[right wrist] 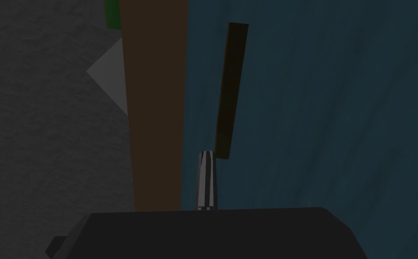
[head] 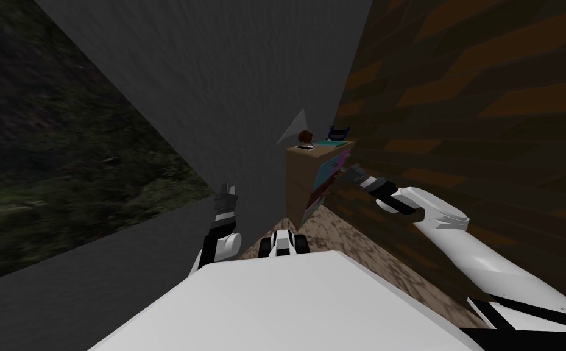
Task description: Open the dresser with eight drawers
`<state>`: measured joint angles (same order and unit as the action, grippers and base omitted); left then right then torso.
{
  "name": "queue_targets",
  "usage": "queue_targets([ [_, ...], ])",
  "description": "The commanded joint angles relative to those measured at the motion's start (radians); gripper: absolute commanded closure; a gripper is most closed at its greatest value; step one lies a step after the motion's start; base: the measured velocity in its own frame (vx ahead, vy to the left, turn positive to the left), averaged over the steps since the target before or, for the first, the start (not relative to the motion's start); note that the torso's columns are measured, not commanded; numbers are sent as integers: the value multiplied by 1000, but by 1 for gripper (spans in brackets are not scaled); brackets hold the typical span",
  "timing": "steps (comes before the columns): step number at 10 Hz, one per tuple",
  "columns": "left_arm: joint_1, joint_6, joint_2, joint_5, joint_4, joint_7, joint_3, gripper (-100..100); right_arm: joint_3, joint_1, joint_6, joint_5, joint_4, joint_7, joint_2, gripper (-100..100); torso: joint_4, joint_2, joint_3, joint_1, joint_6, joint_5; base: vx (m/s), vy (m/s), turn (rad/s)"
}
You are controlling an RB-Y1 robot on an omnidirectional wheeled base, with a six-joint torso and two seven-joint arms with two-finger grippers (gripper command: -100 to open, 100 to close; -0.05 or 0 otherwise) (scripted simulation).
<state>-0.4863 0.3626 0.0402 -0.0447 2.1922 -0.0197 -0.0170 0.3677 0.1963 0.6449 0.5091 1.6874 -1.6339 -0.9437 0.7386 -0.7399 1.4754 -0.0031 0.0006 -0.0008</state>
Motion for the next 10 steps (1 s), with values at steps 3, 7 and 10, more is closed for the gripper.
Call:
queue_targets([
  [3,0,0,0,0,0,0,0,0,3,6,13,-7,7,6,-5,100,0,-1,-1,3,0,1,-125,-98,-43],
  [7,0,0,0,0,0,0,0,0,-8,4,2,3,3,-24,29,-100,-3,8,5,7,-1,2,116,100,51],
  [10,-6,-2,0,1,-4,1,-6,0,-1,2,-3,0,6,-10,8,-100,3,2,2,6,-1,-1,53,43,18],
])
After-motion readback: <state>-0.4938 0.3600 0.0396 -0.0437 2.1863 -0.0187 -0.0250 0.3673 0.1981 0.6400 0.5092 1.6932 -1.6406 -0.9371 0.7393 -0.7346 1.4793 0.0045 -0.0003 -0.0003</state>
